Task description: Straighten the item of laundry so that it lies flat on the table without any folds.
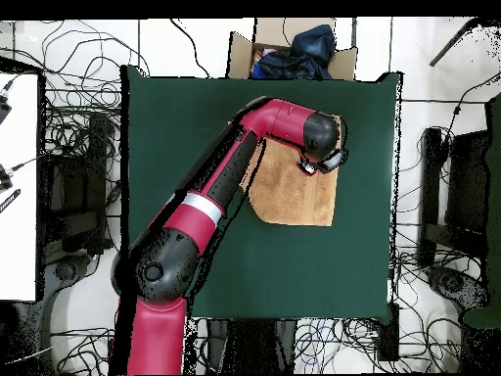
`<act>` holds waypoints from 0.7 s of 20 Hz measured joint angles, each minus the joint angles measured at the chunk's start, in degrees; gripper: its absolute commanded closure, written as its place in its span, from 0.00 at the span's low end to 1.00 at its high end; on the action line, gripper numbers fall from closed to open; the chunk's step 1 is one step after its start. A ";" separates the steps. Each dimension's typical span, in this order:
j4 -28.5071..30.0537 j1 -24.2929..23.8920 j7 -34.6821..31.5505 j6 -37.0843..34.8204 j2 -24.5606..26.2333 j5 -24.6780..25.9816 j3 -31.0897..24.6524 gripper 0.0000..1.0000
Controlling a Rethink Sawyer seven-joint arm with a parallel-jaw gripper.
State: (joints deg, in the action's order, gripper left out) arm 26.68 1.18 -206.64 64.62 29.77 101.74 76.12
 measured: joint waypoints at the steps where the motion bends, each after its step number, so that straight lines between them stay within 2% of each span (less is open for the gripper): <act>1: -0.09 -0.15 0.00 0.00 0.03 0.20 0.00 0.00; 14: -0.62 -4.40 0.00 -0.04 1.12 5.00 -0.01 0.00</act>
State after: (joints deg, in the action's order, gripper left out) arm 26.06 -3.22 -206.64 64.58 30.89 106.75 76.11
